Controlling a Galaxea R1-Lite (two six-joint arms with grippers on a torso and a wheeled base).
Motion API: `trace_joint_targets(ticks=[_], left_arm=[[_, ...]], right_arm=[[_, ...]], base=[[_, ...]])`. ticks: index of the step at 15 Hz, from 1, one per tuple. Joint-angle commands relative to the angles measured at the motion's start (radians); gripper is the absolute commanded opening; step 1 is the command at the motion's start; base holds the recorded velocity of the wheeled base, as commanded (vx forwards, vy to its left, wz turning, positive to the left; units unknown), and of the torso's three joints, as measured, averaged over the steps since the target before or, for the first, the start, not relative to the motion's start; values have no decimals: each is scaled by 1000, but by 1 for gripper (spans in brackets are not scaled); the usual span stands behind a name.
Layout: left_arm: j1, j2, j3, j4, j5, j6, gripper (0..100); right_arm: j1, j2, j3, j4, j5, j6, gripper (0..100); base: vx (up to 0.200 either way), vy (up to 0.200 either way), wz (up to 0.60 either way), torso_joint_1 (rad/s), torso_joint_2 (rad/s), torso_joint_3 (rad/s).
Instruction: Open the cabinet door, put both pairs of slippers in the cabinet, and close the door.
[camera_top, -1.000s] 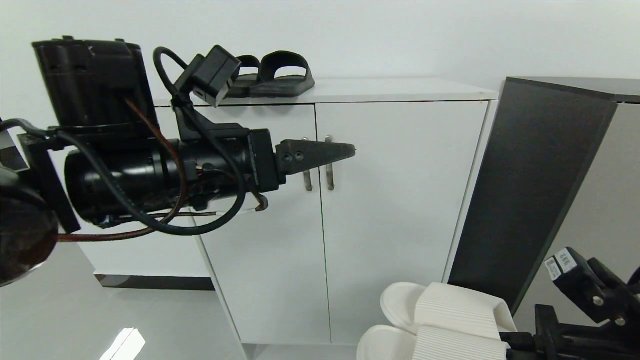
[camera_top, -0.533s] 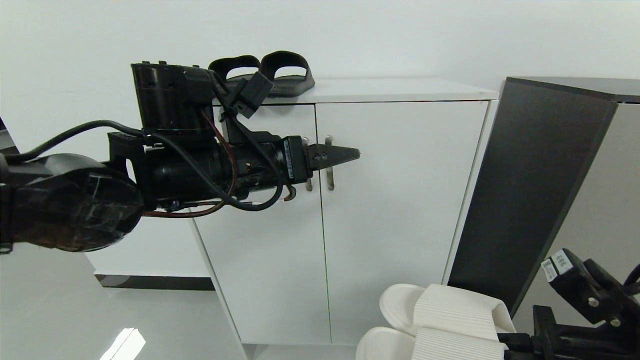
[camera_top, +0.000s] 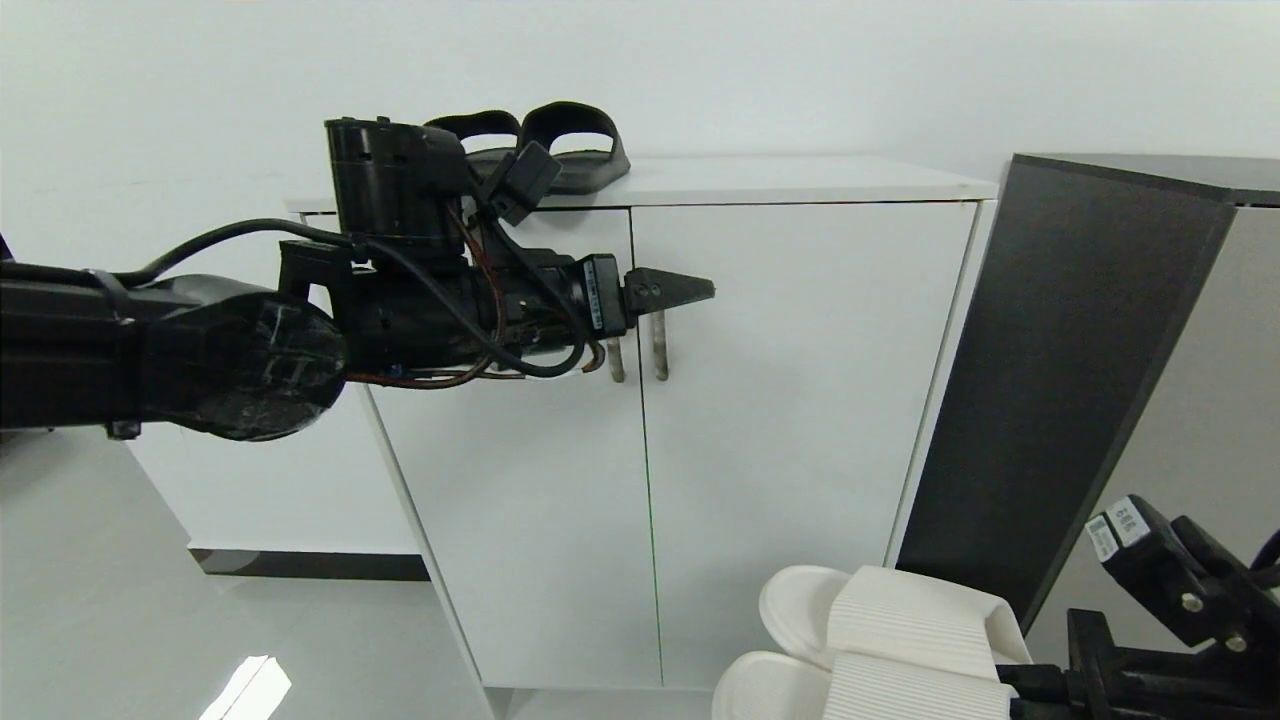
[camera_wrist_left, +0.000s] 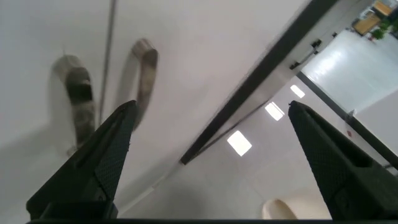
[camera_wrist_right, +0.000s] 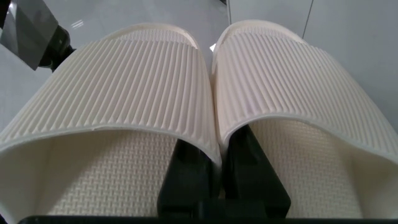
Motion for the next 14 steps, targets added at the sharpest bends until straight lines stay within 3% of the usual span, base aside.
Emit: trace_joint_targets(ticks=[1, 9, 10, 14], left_arm=[[0, 44, -39, 7, 24, 0, 100], [0, 130, -97, 7, 38, 0, 100], [0, 130, -97, 7, 38, 0, 0], [-1, 73, -46, 7, 36, 0, 0]], right_arm=[[0, -4, 0, -1, 0, 0, 0], [0, -4, 0, -6, 0, 0, 0], [0, -4, 0, -6, 0, 0, 0], [0, -9, -1, -6, 0, 0, 0]], base=[[0, 0, 0, 0, 0, 0], [0, 0, 0, 0, 0, 0], [0, 0, 0, 0, 0, 0], [0, 0, 0, 0, 0, 0]])
